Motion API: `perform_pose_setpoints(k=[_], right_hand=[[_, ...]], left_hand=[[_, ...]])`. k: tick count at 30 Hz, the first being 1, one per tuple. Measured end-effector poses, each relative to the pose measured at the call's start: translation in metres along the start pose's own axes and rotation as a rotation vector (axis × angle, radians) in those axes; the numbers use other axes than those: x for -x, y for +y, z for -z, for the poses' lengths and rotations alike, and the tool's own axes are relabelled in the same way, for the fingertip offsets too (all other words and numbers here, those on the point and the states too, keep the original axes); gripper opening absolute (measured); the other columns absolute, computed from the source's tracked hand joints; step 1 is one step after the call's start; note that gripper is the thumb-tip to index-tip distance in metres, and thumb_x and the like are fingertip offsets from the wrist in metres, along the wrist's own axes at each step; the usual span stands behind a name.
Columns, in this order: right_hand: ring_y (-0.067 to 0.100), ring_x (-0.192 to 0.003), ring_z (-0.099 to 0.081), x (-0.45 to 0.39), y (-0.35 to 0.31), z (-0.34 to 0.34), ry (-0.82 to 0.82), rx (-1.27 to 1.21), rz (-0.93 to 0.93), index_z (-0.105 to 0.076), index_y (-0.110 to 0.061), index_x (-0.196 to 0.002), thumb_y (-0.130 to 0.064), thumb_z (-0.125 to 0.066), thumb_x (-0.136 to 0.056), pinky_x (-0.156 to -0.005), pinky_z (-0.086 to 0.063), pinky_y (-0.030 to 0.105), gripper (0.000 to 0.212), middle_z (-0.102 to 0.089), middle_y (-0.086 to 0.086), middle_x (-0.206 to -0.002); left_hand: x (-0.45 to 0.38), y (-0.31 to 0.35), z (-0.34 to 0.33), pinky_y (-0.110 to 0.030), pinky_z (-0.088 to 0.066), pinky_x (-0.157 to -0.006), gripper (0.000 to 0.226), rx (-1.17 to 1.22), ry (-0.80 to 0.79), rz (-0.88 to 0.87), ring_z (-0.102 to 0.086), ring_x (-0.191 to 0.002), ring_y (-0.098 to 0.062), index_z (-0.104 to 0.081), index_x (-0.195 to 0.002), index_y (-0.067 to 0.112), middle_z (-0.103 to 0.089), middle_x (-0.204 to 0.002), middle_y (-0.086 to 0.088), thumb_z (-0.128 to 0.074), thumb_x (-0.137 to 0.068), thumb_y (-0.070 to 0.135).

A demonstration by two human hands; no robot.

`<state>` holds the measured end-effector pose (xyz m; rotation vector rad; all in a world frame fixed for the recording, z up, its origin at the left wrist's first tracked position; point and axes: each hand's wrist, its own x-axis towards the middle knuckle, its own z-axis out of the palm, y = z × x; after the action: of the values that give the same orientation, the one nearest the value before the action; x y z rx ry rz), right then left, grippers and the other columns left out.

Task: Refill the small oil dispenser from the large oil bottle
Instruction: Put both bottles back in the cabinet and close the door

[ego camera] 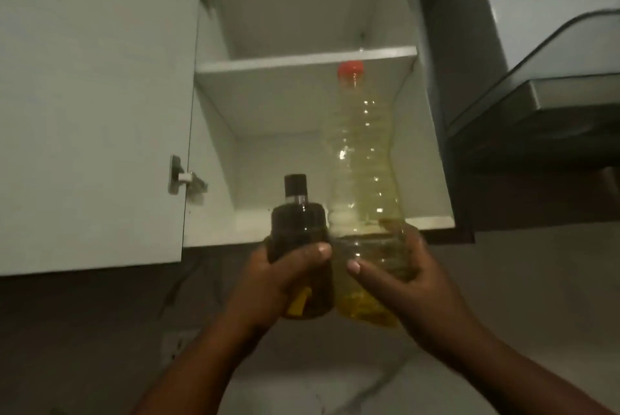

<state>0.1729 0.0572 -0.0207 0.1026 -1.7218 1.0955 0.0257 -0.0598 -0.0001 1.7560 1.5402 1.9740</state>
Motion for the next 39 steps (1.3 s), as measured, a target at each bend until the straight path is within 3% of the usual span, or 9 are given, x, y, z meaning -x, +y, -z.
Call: perform_pose_setpoints(k=[3, 5, 8, 14, 19, 26, 32, 35, 39], right_hand=[[0.014, -0.099, -0.066, -0.052, -0.023, 0.007, 0.043, 0.110, 0.081, -0.035, -0.039, -0.130, -0.061, -0.079, -0.053, -0.079, -0.058, 0.037, 0.091, -0.061, -0.009, -0.113], [0.012, -0.099, -0.062, -0.082, -0.028, 0.013, 0.045, 0.182, 0.079, -0.029, -0.038, -0.134, -0.061, -0.078, -0.057, -0.081, -0.056, 0.034, 0.094, -0.057, -0.012, -0.114], [0.006, -0.092, -0.056, -0.124, -0.028, 0.018, 0.016, 0.202, 0.012, -0.024, -0.028, -0.139, -0.047, -0.077, -0.068, -0.064, -0.050, 0.016, 0.091, -0.051, -0.003, -0.121], [0.018, -0.103, -0.048, -0.180, 0.000, 0.021, 0.061, 0.310, -0.066, -0.020, -0.022, -0.139, -0.045, -0.080, -0.067, -0.048, -0.042, 0.011, 0.097, -0.042, 0.010, -0.138], [0.016, -0.096, -0.051, -0.194, 0.029, 0.024, 0.087, 0.418, -0.110, -0.025, -0.017, -0.135, -0.049, -0.081, -0.065, -0.068, -0.047, 0.023, 0.095, -0.048, 0.001, -0.117], [0.016, -0.094, -0.048, -0.204, 0.044, 0.023, 0.065, 0.548, -0.152, -0.021, -0.013, -0.136, -0.051, -0.078, -0.067, -0.072, -0.046, 0.028, 0.097, -0.040, -0.002, -0.110], [0.019, -0.099, -0.047, -0.207, 0.049, 0.022, 0.068, 0.607, -0.197, -0.017, -0.009, -0.139, -0.057, -0.076, -0.065, -0.082, -0.047, 0.034, 0.106, -0.045, 0.008, -0.130], [0.026, -0.110, -0.052, -0.207, 0.053, 0.018, 0.094, 0.711, -0.233, -0.016, -0.012, -0.139, -0.067, -0.073, -0.061, -0.093, -0.049, 0.044, 0.111, -0.047, 0.010, -0.132], [0.029, -0.113, -0.053, -0.209, 0.058, 0.016, 0.135, 0.896, -0.298, -0.017, -0.018, -0.138, -0.075, -0.067, -0.057, -0.092, -0.049, 0.047, 0.111, -0.047, 0.009, -0.132]], left_hand=[[-0.050, 0.032, 0.005, -0.037, -0.059, -0.066, 0.034, -0.083, -0.001, -0.077, -0.073, -0.084, -0.024, -0.064, -0.100, 0.032, -0.073, -0.097, -0.006, -0.071, -0.071, 0.047], [-0.085, 0.040, 0.007, -0.041, -0.061, -0.068, 0.041, -0.123, 0.003, -0.089, -0.072, -0.087, -0.028, -0.060, -0.110, 0.026, -0.071, -0.101, -0.009, -0.073, -0.077, 0.047], [-0.131, 0.036, 0.012, -0.049, -0.059, -0.082, 0.050, -0.174, 0.026, -0.084, -0.069, -0.097, -0.030, -0.055, -0.119, 0.024, -0.068, -0.111, -0.011, -0.073, -0.079, 0.047], [-0.188, -0.001, 0.011, -0.050, -0.056, -0.090, 0.068, -0.268, 0.086, -0.001, -0.064, -0.105, -0.028, -0.047, -0.130, 0.022, -0.062, -0.120, -0.008, -0.076, -0.074, 0.049], [-0.200, -0.028, 0.009, -0.050, -0.055, -0.091, 0.096, -0.298, 0.116, 0.043, -0.064, -0.104, -0.027, -0.049, -0.129, 0.026, -0.063, -0.118, -0.005, -0.075, -0.046, 0.067], [-0.209, -0.042, 0.014, -0.052, -0.055, -0.089, 0.089, -0.255, 0.042, 0.087, -0.066, -0.104, -0.030, -0.051, -0.126, 0.028, -0.065, -0.117, -0.007, -0.079, -0.050, 0.064], [-0.208, -0.039, 0.011, -0.051, -0.050, -0.097, 0.051, -0.274, 0.006, 0.138, -0.063, -0.104, -0.031, -0.055, -0.119, 0.023, -0.065, -0.114, -0.011, -0.075, -0.078, 0.045], [-0.214, -0.041, 0.013, -0.042, -0.050, -0.092, 0.049, -0.324, 0.042, 0.178, -0.061, -0.098, -0.026, -0.052, -0.119, 0.017, -0.062, -0.109, -0.010, -0.073, -0.082, 0.041], [-0.218, -0.042, 0.011, -0.041, -0.047, -0.093, 0.048, -0.463, 0.056, 0.217, -0.058, -0.103, -0.026, -0.050, -0.123, 0.015, -0.059, -0.114, -0.011, -0.070, -0.086, 0.037]])
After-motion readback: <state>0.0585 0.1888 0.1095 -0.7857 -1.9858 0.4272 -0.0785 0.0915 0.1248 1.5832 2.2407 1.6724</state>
